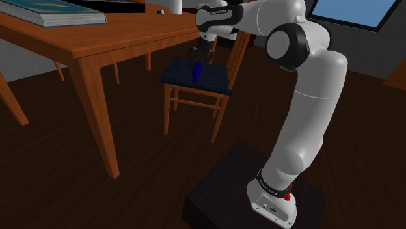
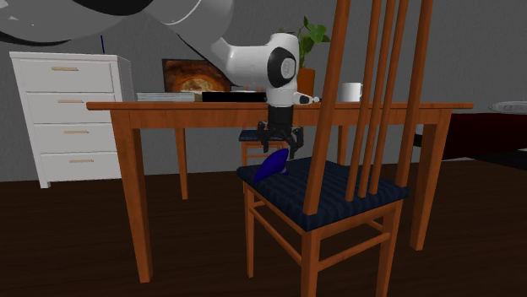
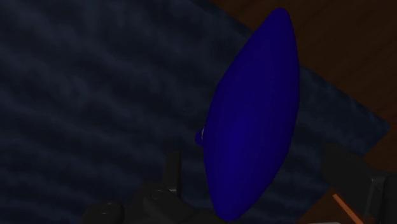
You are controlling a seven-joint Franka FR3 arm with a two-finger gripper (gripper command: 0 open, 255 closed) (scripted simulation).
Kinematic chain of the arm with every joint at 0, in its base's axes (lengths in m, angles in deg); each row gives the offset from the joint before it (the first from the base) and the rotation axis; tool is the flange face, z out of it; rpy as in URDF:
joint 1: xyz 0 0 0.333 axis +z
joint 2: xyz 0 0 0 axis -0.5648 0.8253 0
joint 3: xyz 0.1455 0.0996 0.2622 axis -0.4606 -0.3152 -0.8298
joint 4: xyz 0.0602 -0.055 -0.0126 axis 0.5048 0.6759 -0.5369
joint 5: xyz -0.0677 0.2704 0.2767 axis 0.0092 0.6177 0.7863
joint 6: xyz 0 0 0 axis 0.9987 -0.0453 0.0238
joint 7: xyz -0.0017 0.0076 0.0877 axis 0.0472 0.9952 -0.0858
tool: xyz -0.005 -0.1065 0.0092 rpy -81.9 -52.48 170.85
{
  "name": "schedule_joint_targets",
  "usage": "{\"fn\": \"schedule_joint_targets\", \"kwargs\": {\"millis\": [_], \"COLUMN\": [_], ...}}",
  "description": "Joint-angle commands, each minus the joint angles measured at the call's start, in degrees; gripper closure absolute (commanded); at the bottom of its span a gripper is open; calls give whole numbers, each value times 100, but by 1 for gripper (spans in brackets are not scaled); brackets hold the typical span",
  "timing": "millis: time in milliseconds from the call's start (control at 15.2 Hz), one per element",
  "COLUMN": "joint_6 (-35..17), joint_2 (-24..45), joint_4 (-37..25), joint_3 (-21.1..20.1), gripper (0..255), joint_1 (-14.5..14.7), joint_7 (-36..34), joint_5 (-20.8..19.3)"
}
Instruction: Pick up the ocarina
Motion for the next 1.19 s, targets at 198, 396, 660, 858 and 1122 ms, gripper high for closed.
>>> {"fn": "schedule_joint_targets", "kwargs": {"millis": [198,396,660,858,1122], "joint_6": [-110,-109,-113,44,345], "joint_2": [-22,-25,-27,-26,-37], "joint_4": [128,131,135,-21,-314], "joint_3": [-5,-5,-6,1,10], "gripper": [255,255,255,255,255], "joint_1": [13,14,16,4,-6], "joint_7": [1,0,-2,-12,-50], "joint_5": [-1,-2,-3,-10,-30]}}
